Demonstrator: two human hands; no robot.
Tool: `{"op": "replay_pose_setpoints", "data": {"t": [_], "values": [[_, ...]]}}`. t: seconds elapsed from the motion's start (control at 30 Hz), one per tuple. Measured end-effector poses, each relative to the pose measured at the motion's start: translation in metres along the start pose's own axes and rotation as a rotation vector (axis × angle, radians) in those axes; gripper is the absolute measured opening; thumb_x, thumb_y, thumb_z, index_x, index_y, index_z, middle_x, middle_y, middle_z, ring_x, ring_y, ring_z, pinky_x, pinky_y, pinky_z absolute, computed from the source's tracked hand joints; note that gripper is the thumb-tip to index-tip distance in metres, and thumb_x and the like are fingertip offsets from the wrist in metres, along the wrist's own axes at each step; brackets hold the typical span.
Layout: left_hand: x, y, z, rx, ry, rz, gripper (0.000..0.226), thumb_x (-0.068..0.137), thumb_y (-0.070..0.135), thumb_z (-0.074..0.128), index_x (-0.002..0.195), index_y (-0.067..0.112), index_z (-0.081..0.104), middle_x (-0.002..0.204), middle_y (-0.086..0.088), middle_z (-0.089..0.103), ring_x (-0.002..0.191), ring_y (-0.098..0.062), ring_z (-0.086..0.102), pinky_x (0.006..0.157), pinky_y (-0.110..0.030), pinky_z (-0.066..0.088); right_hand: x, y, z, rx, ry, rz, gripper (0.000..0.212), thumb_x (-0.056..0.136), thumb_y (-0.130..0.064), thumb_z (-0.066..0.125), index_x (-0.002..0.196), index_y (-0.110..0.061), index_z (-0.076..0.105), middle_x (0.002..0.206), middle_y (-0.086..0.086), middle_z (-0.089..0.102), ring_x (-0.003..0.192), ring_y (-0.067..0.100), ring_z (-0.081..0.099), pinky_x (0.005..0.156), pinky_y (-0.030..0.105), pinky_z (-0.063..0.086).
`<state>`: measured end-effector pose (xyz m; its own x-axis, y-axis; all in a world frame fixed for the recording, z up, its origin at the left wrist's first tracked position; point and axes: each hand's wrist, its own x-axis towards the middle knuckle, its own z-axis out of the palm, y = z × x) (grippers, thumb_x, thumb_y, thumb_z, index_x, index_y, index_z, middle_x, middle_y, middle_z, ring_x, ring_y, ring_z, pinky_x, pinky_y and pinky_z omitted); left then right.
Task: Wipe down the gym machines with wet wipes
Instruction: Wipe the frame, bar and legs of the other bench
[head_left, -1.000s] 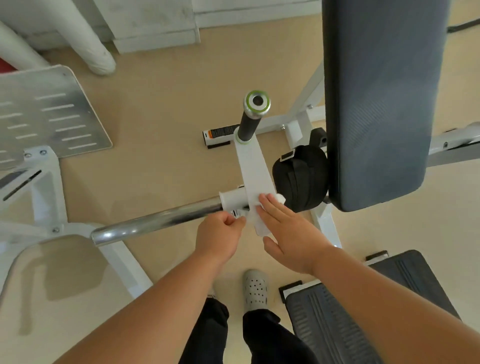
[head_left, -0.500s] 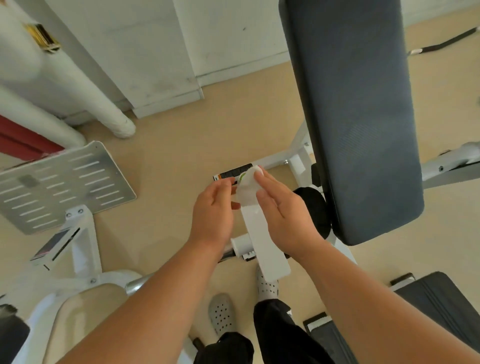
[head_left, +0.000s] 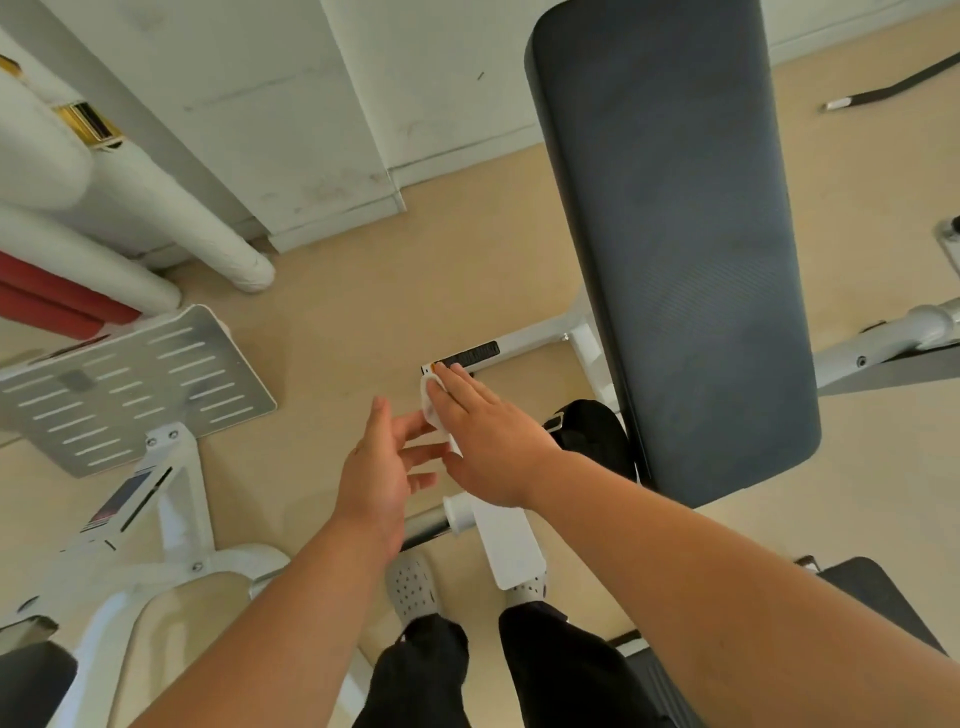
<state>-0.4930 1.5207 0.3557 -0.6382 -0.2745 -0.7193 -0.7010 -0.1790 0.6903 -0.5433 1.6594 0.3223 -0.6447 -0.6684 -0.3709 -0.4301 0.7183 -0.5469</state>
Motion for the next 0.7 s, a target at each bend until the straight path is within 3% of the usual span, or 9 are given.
{"op": "replay_pose_setpoints", "data": {"t": [0.07, 0.1, 0.13, 0.2, 0.33, 0.47, 0.6, 0.7], "values": [[0.001, 0.001, -0.003, -0.016, -0.011, -0.034, 0.068, 0.105, 0.060, 0.020, 0.119, 0.018, 0.072, 0.114, 0.002, 0.075, 0.111, -0.024, 0.069, 0.099, -0.047, 0.047, -0.003, -0.002, 0.000, 0.037, -0.015, 0.019, 0.085, 0.102, -0.029, 0.052, 0.163, -0.014, -0.006, 0.171, 0.000, -0.015, 0.158, 0.018, -0.009, 0.128, 0.036, 0.012], [0.000, 0.000, -0.004, -0.023, -0.021, -0.044, 0.067, 0.105, 0.059, 0.020, 0.119, 0.019, 0.072, 0.114, 0.001, 0.075, 0.112, -0.021, 0.069, 0.104, -0.048, 0.044, -0.008, -0.003, 0.002, 0.092, -0.021, 0.051, 0.088, 0.102, -0.029, 0.054, 0.163, -0.017, -0.007, 0.171, -0.002, -0.015, 0.158, 0.021, 0.003, 0.124, 0.035, 0.023], [-0.001, -0.002, -0.005, -0.036, -0.039, -0.050, 0.067, 0.106, 0.059, 0.020, 0.118, 0.019, 0.072, 0.114, 0.002, 0.076, 0.113, -0.019, 0.068, 0.109, -0.050, 0.041, -0.014, -0.004, 0.005, 0.174, -0.014, 0.092, 0.090, 0.101, -0.030, 0.057, 0.163, -0.019, -0.007, 0.171, -0.006, -0.013, 0.154, 0.025, 0.020, 0.114, 0.034, 0.036], [-0.004, -0.001, -0.003, -0.051, -0.092, -0.057, 0.066, 0.106, 0.058, 0.020, 0.116, 0.022, 0.074, 0.114, 0.004, 0.075, 0.115, -0.016, 0.067, 0.113, -0.052, 0.038, -0.025, -0.005, 0.008, 0.370, 0.054, 0.163, 0.090, 0.101, -0.032, 0.058, 0.163, -0.022, -0.006, 0.169, -0.010, 0.000, 0.137, 0.027, 0.045, 0.093, 0.031, 0.044], [-0.003, 0.002, -0.005, -0.050, -0.176, -0.085, 0.065, 0.105, 0.059, 0.019, 0.118, 0.024, 0.072, 0.119, 0.010, 0.073, 0.116, -0.011, 0.066, 0.113, -0.050, 0.038, -0.009, -0.008, -0.007, 0.563, 0.099, 0.286, 0.075, 0.101, -0.030, 0.056, 0.163, -0.020, 0.014, 0.161, -0.004, 0.029, 0.139, 0.017, 0.041, 0.099, 0.025, 0.036], [0.003, -0.004, -0.016, -0.121, -0.221, -0.144, 0.065, 0.102, 0.064, 0.020, 0.120, 0.022, 0.066, 0.126, 0.008, 0.071, 0.119, -0.014, 0.065, 0.110, -0.047, 0.041, 0.016, -0.013, -0.015, 0.248, 0.043, 0.209, 0.060, 0.098, -0.030, 0.056, 0.155, -0.018, 0.041, 0.157, -0.001, 0.040, 0.139, 0.021, 0.042, 0.107, 0.030, 0.037], [0.009, -0.009, -0.023, -0.111, -0.302, -0.149, 0.079, 0.100, 0.069, 0.013, 0.136, 0.019, 0.062, 0.134, 0.008, 0.066, 0.124, -0.013, 0.062, 0.119, -0.051, 0.028, 0.002, -0.010, -0.004, -0.027, 0.068, 0.035, 0.064, 0.097, -0.023, 0.056, 0.157, -0.012, 0.036, 0.157, 0.003, 0.037, 0.144, 0.023, 0.029, 0.120, 0.035, 0.030], [0.005, -0.008, -0.024, -0.092, -0.359, -0.140, 0.078, 0.100, 0.067, 0.007, 0.137, 0.027, 0.061, 0.134, 0.013, 0.065, 0.127, -0.010, 0.059, 0.121, -0.053, 0.023, -0.015, -0.003, 0.002, -0.146, 0.149, -0.021, 0.068, 0.095, -0.021, 0.058, 0.157, -0.011, 0.034, 0.162, 0.003, 0.032, 0.150, 0.023, 0.027, 0.121, 0.031, 0.022]]}}
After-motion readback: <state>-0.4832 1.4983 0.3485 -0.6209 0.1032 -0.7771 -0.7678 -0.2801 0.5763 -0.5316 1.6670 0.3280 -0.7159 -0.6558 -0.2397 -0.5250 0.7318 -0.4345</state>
